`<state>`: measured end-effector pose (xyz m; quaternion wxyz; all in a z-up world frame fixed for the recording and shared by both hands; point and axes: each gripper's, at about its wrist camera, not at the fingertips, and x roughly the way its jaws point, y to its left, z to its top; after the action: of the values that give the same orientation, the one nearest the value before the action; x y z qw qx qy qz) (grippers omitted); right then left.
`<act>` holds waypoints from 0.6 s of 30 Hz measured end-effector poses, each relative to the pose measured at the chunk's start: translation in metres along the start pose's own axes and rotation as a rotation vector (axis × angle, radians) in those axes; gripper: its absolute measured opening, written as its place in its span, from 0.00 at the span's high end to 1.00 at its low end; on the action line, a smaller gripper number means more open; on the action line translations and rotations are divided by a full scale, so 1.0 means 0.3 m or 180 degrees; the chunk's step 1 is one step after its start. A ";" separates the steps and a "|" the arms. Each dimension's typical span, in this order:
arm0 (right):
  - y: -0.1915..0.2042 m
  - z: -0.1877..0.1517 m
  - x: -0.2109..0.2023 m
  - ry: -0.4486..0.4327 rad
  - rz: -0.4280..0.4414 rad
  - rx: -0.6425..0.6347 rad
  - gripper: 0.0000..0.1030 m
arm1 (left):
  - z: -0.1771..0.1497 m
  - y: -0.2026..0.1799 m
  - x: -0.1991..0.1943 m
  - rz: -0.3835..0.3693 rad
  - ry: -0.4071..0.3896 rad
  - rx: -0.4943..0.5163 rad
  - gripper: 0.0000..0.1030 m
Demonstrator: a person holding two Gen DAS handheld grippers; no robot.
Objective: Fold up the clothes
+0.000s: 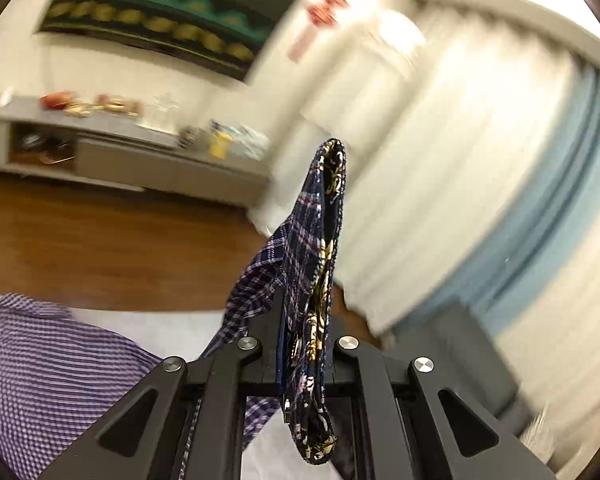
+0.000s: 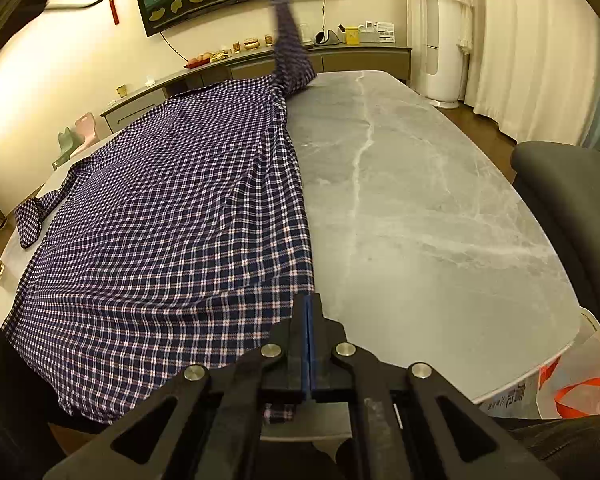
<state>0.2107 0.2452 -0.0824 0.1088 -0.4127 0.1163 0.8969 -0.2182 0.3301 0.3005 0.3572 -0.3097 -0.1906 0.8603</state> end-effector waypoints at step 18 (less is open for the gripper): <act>0.032 0.006 -0.197 -0.0178 -0.0248 -0.0234 0.99 | 0.009 0.027 -0.146 -0.0023 -0.0105 -0.0087 0.93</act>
<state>0.2442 0.2308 -0.0349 0.1315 -0.3955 0.0639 0.9068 -0.1998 0.2922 0.3156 0.3528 -0.2996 -0.2093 0.8614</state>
